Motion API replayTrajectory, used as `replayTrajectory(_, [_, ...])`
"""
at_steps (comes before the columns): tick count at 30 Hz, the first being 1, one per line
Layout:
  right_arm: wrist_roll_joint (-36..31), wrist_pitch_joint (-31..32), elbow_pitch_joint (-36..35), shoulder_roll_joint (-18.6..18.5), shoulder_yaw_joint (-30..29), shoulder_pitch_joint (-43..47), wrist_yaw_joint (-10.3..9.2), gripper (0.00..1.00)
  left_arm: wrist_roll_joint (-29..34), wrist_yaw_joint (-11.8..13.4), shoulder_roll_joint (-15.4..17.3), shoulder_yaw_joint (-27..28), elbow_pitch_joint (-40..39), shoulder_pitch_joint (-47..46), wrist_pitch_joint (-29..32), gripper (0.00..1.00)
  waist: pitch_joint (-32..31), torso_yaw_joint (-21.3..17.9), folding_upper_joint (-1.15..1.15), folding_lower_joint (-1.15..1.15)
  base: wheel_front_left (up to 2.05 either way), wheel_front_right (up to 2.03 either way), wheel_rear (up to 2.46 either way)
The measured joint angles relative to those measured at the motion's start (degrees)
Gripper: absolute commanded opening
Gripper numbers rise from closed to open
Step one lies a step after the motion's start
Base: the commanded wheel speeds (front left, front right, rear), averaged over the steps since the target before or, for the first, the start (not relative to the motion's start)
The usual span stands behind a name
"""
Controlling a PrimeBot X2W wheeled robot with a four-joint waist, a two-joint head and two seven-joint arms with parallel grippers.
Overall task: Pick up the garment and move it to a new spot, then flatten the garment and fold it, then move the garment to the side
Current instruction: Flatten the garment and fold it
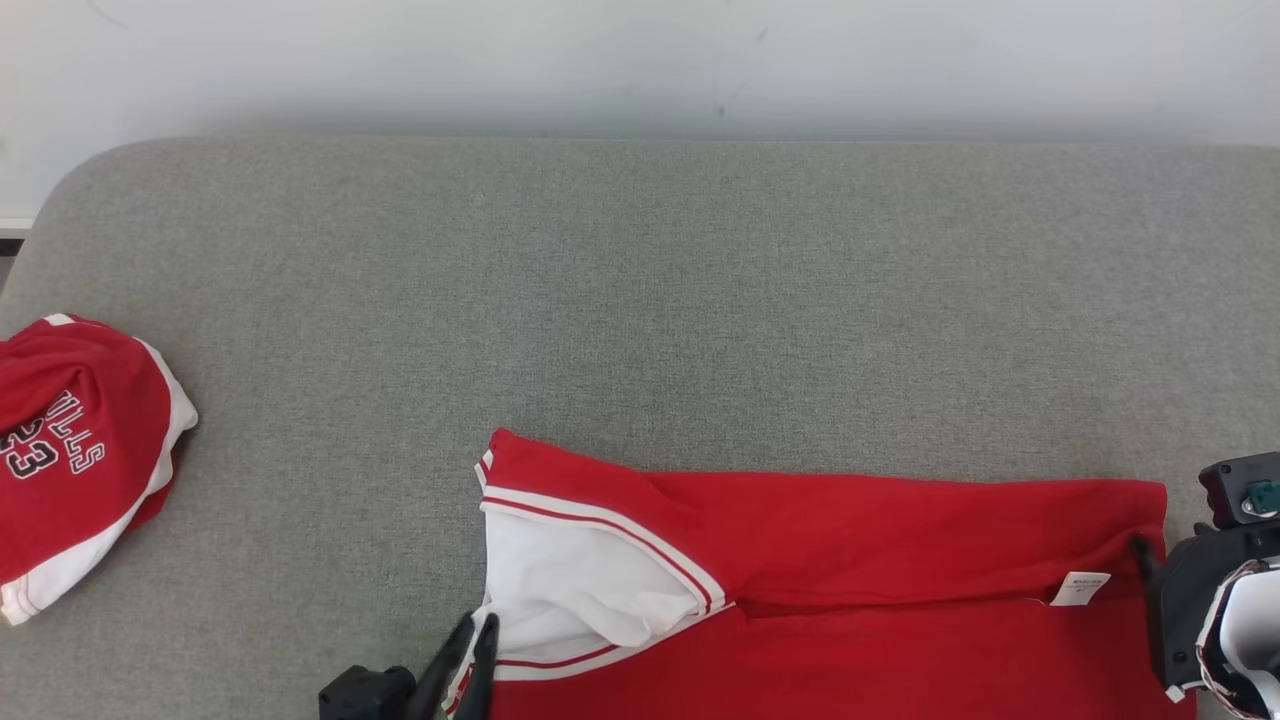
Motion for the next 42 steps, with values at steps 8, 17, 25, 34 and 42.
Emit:
replayTrajectory(8, [2.4,-4.6,-1.7,6.1,-6.3,2.2,0.00,1.00,4.3,1.4,-2.6,8.8,-2.3,2.0,-1.3,1.00,-1.6,0.4,0.00,0.00,0.00,0.00,0.00])
replayTrajectory(17, [4.4,-7.6,-7.4,11.8,-12.0,7.4,0.00,1.00,14.4,-4.1,-8.8,26.2,-12.4,9.7,-1.4,1.00,-4.6,1.2,0.00,0.00,0.00,0.00,0.00])
replayTrajectory(25, [4.6,-8.2,-9.1,15.4,-15.1,8.9,0.00,1.00,20.1,-11.4,-13.9,37.1,-17.2,12.1,-1.4,1.00,-6.3,1.1,0.00,-0.01,0.00,0.00,0.00])
replayTrajectory(34, [3.7,-10.0,-5.4,17.4,-18.6,8.8,0.00,1.00,23.9,-16.3,-16.7,41.8,-18.4,13.1,-1.4,1.00,-6.6,1.1,0.01,0.00,0.00,0.00,0.00])
replayTrajectory(42, [3.1,-11.9,1.1,17.0,-19.2,6.3,0.00,1.00,24.5,-17.2,-17.2,40.7,-13.0,13.3,-1.4,1.00,-5.3,0.8,0.01,0.00,0.00,0.00,0.00])
